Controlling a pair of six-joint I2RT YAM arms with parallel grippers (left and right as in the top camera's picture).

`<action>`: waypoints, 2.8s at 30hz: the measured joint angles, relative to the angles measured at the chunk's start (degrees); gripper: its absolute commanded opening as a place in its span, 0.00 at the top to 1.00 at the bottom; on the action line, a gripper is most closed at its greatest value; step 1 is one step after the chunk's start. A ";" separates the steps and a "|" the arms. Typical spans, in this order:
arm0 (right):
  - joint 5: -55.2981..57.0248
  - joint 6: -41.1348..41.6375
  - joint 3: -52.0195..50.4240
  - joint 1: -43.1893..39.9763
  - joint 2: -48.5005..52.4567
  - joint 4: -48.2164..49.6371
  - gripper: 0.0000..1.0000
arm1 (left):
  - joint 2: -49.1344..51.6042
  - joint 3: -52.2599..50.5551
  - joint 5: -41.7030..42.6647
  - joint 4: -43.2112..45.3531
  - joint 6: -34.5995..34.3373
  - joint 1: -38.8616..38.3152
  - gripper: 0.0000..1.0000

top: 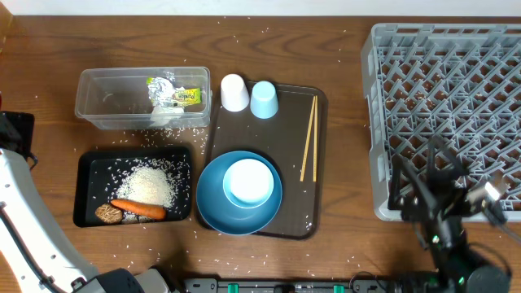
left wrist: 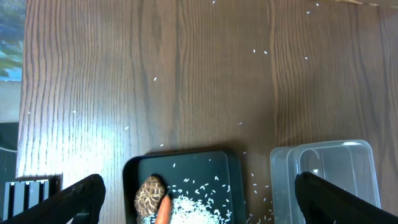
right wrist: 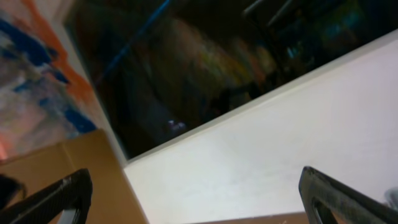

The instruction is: Sort waste into correct bins and load items into the dishwasher rack

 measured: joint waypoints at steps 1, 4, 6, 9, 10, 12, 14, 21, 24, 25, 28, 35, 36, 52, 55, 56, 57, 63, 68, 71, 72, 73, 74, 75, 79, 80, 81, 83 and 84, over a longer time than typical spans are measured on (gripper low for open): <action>-0.42 -1.25 2.69 -0.02 2.78 -1.03 0.01 | 0.00 0.00 -0.02 0.00 0.02 0.00 0.02; -3.82 -6.97 13.38 0.00 14.34 -7.50 0.01 | 0.00 0.00 0.04 0.00 0.00 0.00 0.02; -6.43 -10.36 20.83 0.02 21.92 -12.87 0.01 | 0.00 0.00 0.02 -0.02 0.00 0.00 0.02; -7.98 -16.11 32.06 2.12 33.14 -22.82 0.01 | 0.00 0.00 0.00 -0.02 0.00 0.00 0.02; -8.07 -18.29 35.52 3.39 36.48 -26.47 0.01 | 0.00 0.00 0.00 -0.02 0.00 0.00 0.02; -6.86 -22.91 43.41 6.75 44.26 -34.32 0.01 | 0.00 0.00 0.02 0.00 0.02 0.00 0.02; -3.61 -27.17 50.77 10.82 51.43 -41.83 0.01 | 0.00 0.00 0.02 -0.07 0.00 0.00 0.02; 12.72 -36.28 68.96 23.69 74.60 -55.71 0.01 | 0.00 0.00 0.00 -0.02 0.00 0.00 0.02; 18.27 -37.31 69.72 25.90 81.96 -54.64 0.01 | 0.00 0.00 0.00 -0.02 0.00 0.00 0.02; 19.02 -37.29 69.72 25.94 83.52 -53.51 0.01 | 0.00 0.00 0.00 -0.02 0.00 0.00 0.02; 20.26 -37.33 69.72 25.90 89.02 -48.24 0.01 | 0.00 0.00 0.00 0.00 0.00 0.00 0.02; 12.35 -42.49 69.75 25.90 98.09 -38.82 0.02 | 0.00 0.00 0.00 0.00 0.00 0.00 0.02; 10.60 -43.17 69.75 25.92 98.95 -38.29 0.02 | 0.00 0.00 0.00 -0.02 0.00 0.00 0.02; 5.60 -46.14 69.75 26.99 107.08 -36.74 0.16 | 0.00 0.00 0.00 -0.02 0.00 0.00 0.02; 6.19 -46.14 69.75 27.02 107.34 -36.79 0.17 | 0.00 0.00 0.00 -0.02 0.00 0.00 0.02; 6.75 -46.14 69.75 27.02 107.34 -36.79 0.17 | 0.00 0.00 0.00 -0.02 0.00 0.00 0.02; 7.21 -46.14 69.75 27.02 107.34 -36.87 0.17 | 0.00 0.00 0.00 -0.02 0.00 0.00 0.02; 8.76 -46.38 69.75 26.97 107.34 -38.29 0.29 | 0.00 0.00 0.00 0.00 0.00 0.00 0.02; 9.25 -46.29 69.75 26.99 107.34 -38.36 0.36 | 0.00 0.00 0.00 -0.02 0.00 0.00 0.02; 9.33 -46.12 69.75 26.99 107.34 -38.01 0.43 | 0.00 0.00 0.00 -0.02 0.00 0.00 0.02; 9.40 -45.92 69.75 26.99 107.34 -37.81 0.46 | 0.00 0.00 0.00 -0.02 0.00 0.00 0.02; 9.49 -45.66 69.75 26.99 107.34 -37.59 0.48 | 0.00 0.00 0.00 -0.02 0.00 0.00 0.02; 9.49 -45.40 69.75 26.99 107.34 -37.44 0.51 | 0.00 0.00 0.00 -0.02 0.00 0.00 0.02; 9.49 -45.27 69.75 26.99 107.34 -37.38 0.53 | 0.00 0.00 0.00 -0.02 0.00 0.00 0.02; 9.77 -43.95 69.75 26.86 106.90 -37.73 0.56 | 0.00 0.00 0.00 -0.02 0.00 0.00 0.02; 9.77 -43.74 69.75 26.73 106.55 -38.12 0.56 | 0.00 0.00 0.00 -0.02 0.00 0.00 0.02; 9.70 -43.52 69.75 26.53 105.98 -38.60 0.56 | 0.00 0.00 0.00 -0.02 0.00 0.00 0.02; 9.70 -43.32 69.75 25.86 104.39 -39.50 0.56 | 0.00 0.00 0.00 -0.02 0.00 0.00 0.02; 9.66 -43.17 69.75 25.24 102.84 -40.28 0.56 | 0.02 0.00 0.00 -0.02 0.00 0.00 0.02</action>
